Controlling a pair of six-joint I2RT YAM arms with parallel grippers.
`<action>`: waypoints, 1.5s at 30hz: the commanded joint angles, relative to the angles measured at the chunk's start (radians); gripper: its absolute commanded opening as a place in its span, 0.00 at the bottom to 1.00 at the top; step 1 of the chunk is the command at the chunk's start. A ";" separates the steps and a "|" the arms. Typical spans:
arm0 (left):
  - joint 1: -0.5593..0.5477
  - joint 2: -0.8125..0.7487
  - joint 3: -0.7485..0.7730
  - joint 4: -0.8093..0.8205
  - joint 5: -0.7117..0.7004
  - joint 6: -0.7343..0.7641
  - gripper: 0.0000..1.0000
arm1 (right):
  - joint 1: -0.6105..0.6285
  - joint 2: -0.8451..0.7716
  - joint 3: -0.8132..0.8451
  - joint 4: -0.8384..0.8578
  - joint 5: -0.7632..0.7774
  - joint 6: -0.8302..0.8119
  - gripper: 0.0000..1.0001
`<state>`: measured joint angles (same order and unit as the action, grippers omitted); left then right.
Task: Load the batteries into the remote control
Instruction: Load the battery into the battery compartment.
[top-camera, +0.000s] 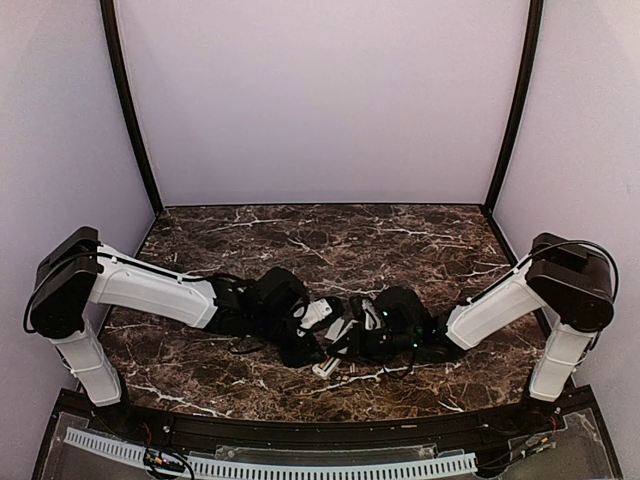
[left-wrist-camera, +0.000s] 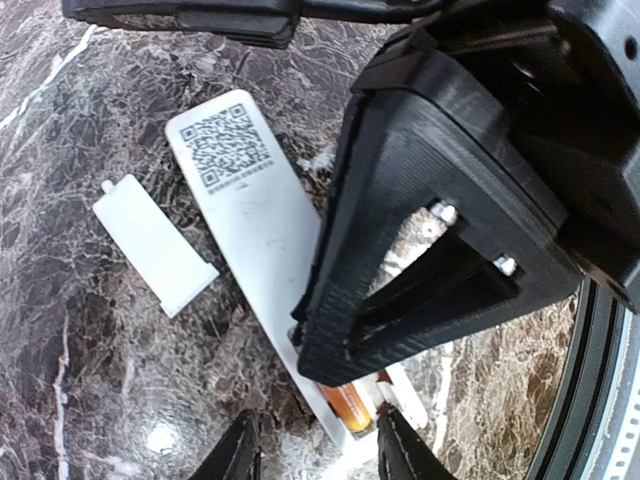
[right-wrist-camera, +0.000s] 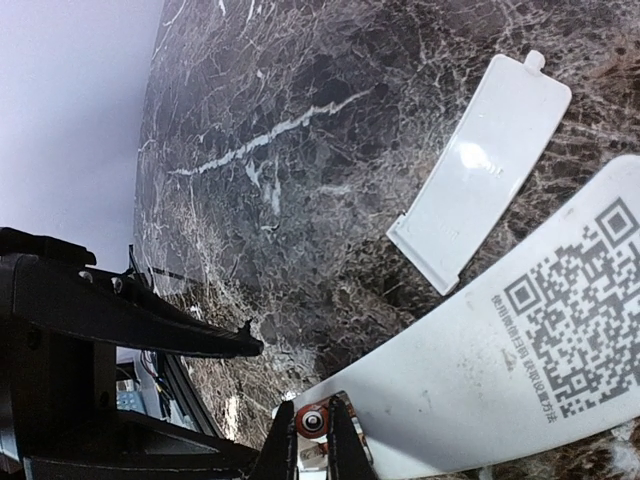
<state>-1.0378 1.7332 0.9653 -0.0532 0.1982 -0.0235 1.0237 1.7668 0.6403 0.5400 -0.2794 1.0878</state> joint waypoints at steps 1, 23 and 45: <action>-0.004 0.010 0.018 -0.044 0.058 -0.016 0.39 | 0.021 0.051 -0.037 -0.114 -0.026 0.007 0.00; -0.025 0.089 0.054 -0.055 -0.031 -0.059 0.30 | 0.023 0.032 -0.030 -0.141 0.004 0.027 0.00; -0.045 0.110 0.059 -0.146 -0.072 0.046 0.00 | 0.021 -0.076 -0.005 -0.281 0.045 -0.012 0.15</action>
<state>-1.0718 1.8214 1.0256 -0.1146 0.1596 -0.0399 1.0298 1.7203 0.6445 0.4370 -0.2604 1.1164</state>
